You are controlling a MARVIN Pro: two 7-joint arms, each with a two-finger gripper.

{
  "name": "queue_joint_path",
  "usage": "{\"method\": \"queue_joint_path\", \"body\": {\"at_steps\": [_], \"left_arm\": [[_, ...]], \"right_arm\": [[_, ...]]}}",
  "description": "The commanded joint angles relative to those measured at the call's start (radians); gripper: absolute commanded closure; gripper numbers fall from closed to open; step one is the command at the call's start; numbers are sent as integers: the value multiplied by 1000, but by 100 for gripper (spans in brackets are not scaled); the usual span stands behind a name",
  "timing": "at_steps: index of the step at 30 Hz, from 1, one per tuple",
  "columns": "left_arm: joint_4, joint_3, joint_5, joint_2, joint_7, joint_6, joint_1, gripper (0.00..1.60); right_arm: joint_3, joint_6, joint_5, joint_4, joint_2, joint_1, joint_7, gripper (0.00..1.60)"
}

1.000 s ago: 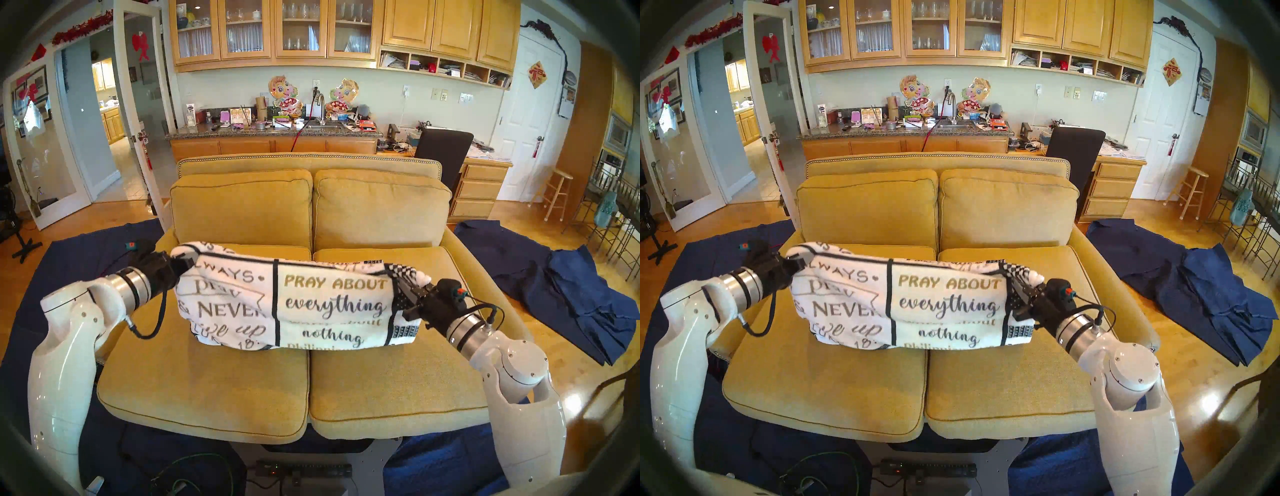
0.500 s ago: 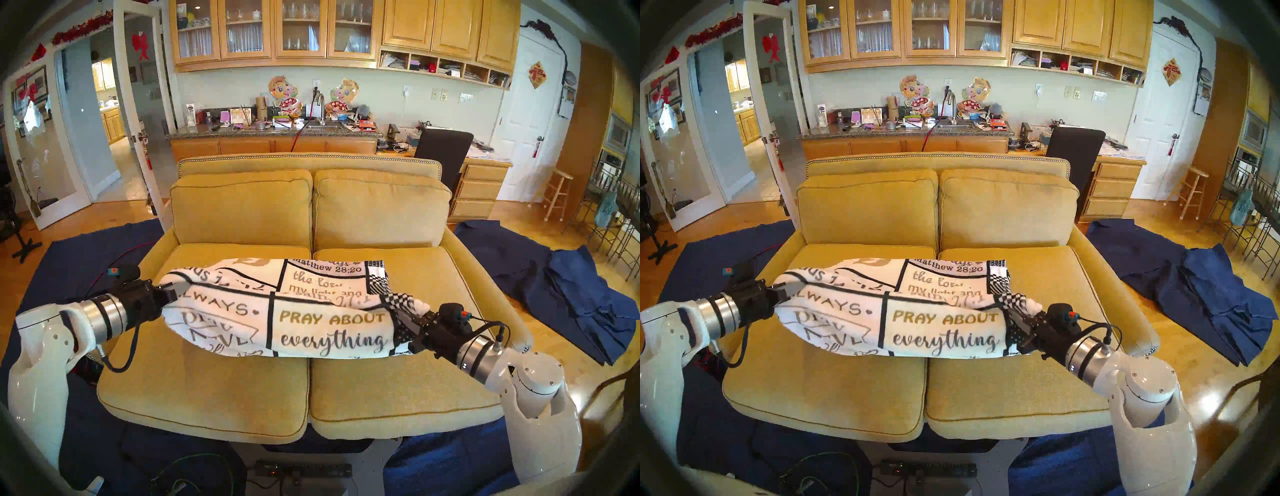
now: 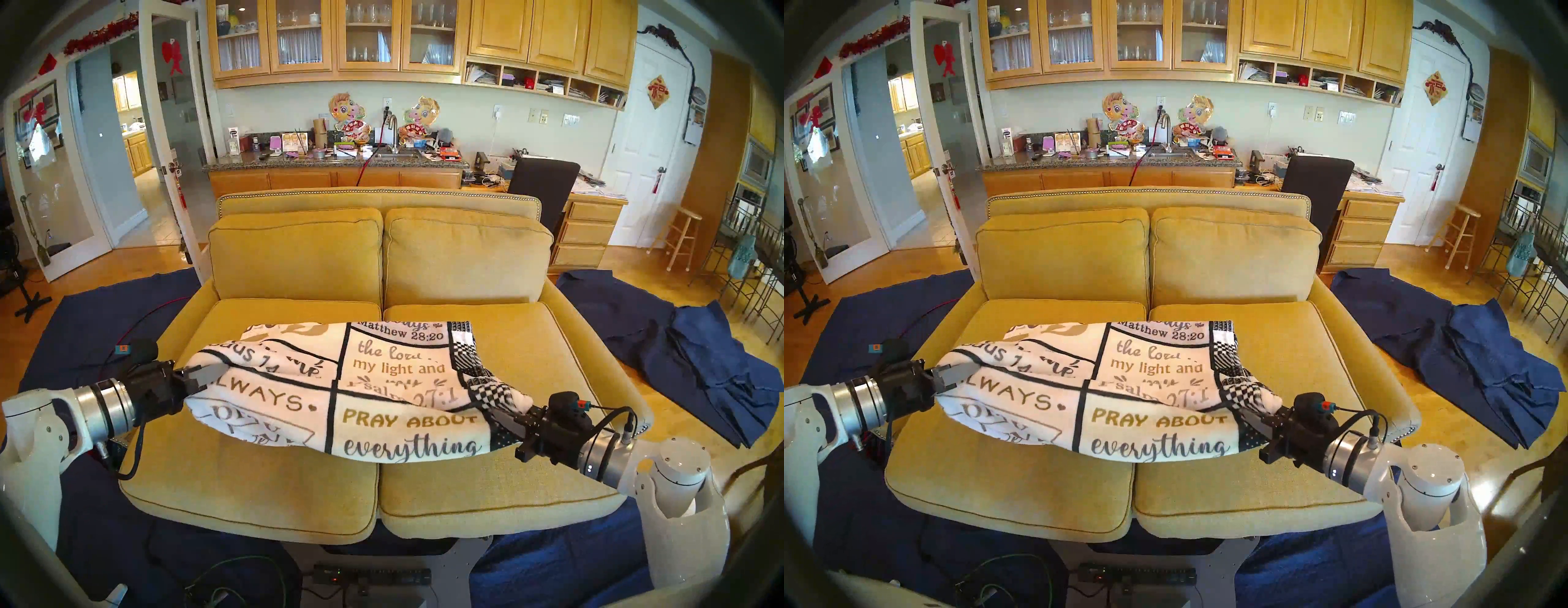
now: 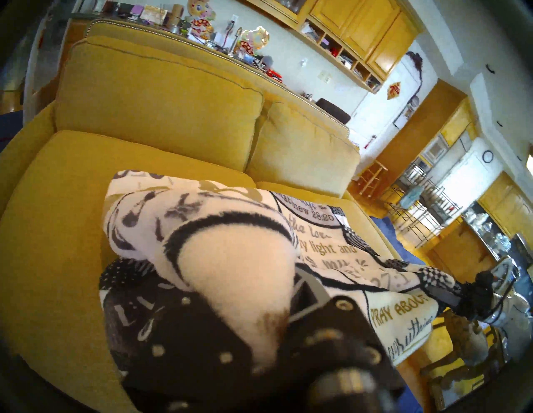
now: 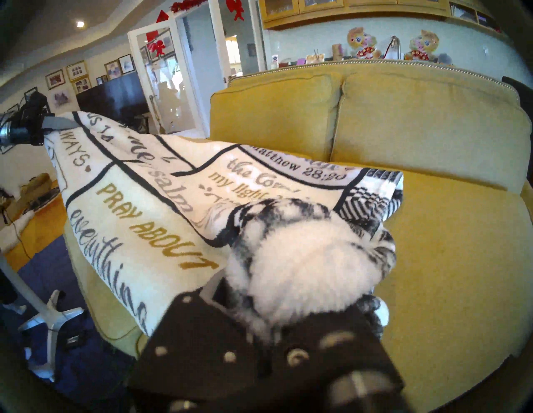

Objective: Fold the blanket in half twice

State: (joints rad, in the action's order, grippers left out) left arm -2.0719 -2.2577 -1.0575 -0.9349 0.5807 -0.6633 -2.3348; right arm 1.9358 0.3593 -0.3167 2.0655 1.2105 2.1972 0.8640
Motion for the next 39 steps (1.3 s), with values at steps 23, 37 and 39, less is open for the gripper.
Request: {"method": "queue_joint_path", "body": {"at_steps": [23, 37, 39], "left_arm": [[105, 80, 329, 97, 298, 338, -79, 0], [61, 34, 233, 81, 233, 277, 29, 0], [57, 18, 219, 87, 225, 264, 49, 0]], "right_arm": [[-23, 60, -28, -135, -1, -96, 12, 0], [51, 56, -48, -72, -20, -174, -26, 0], [63, 61, -51, -60, -27, -186, -30, 0]]}}
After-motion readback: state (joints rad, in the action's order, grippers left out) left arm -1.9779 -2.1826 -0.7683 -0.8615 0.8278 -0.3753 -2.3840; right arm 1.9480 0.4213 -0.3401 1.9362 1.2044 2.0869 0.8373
